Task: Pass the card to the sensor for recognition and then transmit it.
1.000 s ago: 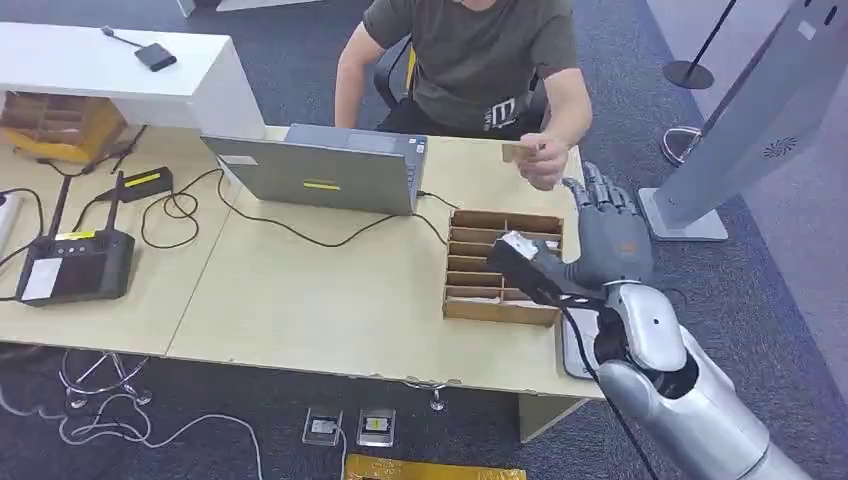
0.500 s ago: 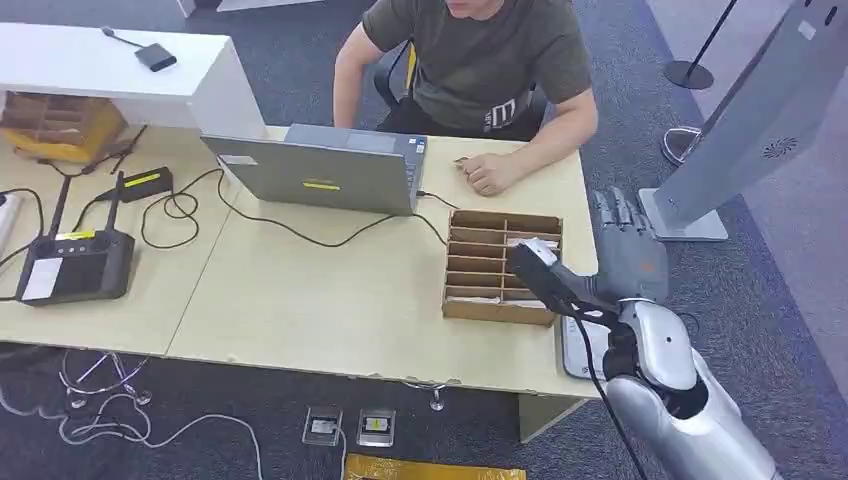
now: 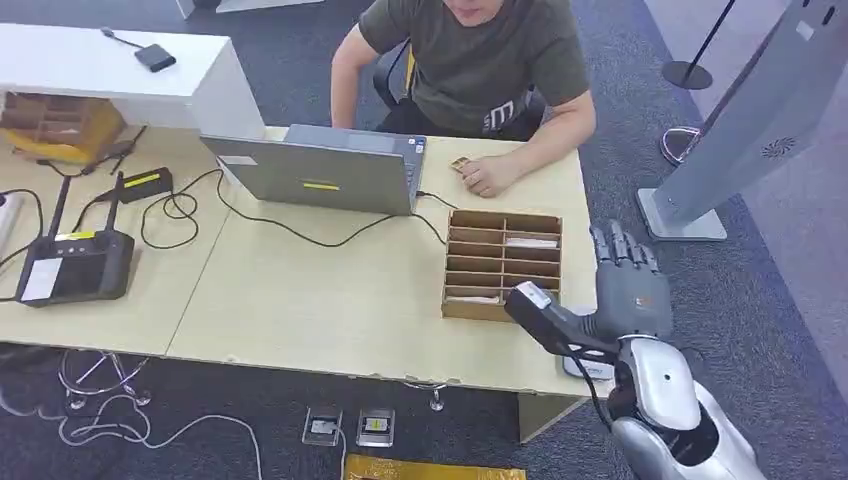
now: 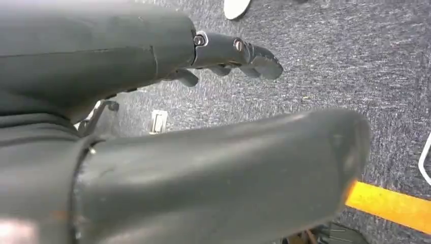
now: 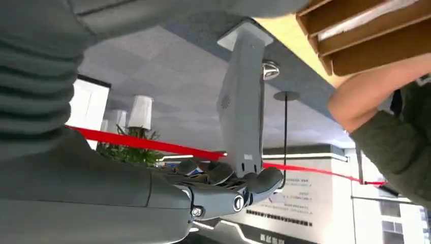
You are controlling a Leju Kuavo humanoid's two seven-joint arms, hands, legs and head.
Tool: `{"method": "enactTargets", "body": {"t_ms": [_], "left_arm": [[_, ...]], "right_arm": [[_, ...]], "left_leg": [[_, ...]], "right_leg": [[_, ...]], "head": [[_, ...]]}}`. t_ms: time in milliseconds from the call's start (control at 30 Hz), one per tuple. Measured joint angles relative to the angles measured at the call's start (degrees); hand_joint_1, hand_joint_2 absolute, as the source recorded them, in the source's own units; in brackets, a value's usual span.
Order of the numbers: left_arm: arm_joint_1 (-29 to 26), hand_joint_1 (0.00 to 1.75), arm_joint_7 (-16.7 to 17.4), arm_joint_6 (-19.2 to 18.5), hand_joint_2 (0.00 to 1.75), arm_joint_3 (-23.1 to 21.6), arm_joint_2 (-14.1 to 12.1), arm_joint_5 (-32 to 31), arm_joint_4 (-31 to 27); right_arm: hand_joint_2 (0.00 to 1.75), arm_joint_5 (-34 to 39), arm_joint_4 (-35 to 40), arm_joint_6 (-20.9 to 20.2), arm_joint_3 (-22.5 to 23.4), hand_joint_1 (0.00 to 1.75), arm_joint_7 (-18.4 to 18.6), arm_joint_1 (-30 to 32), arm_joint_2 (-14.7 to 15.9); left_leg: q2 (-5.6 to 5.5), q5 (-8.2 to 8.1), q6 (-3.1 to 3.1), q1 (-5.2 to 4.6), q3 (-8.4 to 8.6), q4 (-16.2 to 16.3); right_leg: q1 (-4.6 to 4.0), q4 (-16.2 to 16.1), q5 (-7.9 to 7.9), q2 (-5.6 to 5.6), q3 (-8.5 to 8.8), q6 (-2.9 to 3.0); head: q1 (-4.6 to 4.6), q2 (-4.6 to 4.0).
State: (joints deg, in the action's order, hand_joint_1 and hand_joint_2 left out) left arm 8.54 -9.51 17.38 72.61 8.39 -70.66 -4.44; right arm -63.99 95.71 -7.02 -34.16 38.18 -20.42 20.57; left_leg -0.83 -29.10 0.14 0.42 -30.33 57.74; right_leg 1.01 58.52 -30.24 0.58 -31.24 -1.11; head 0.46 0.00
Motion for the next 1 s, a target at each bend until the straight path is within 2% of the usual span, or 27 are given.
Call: {"method": "enactTargets", "body": {"t_ms": [400, 1000], "left_arm": [[0.1, 0.0, -0.1, 1.3, 0.0, 0.0, 0.2, 1.0, 0.0], [0.0, 0.0, -1.9, 0.7, 0.0, 0.0, 0.2, 0.5, 0.0]], "right_arm": [[1.75, 6.3, -3.1, 2.0, -6.2, 0.0, -0.1, -4.0, 0.9], [1.75, 7.8, -9.2, 6.0, -11.8, 0.0, 0.9, -4.3, 1.8]], "left_leg": [[0.0, 0.0, 0.0, 0.0, -0.03, 0.0], [0.0, 0.0, 0.0, 0.0, -0.03, 0.0]], "right_leg": [[0.0, 0.0, 0.0, 0.02, -0.02, 0.0], [0.0, 0.0, 0.0, 0.0, -0.02, 0.0]], "head": [[0.0, 0.0], [0.0, 0.0]]}}
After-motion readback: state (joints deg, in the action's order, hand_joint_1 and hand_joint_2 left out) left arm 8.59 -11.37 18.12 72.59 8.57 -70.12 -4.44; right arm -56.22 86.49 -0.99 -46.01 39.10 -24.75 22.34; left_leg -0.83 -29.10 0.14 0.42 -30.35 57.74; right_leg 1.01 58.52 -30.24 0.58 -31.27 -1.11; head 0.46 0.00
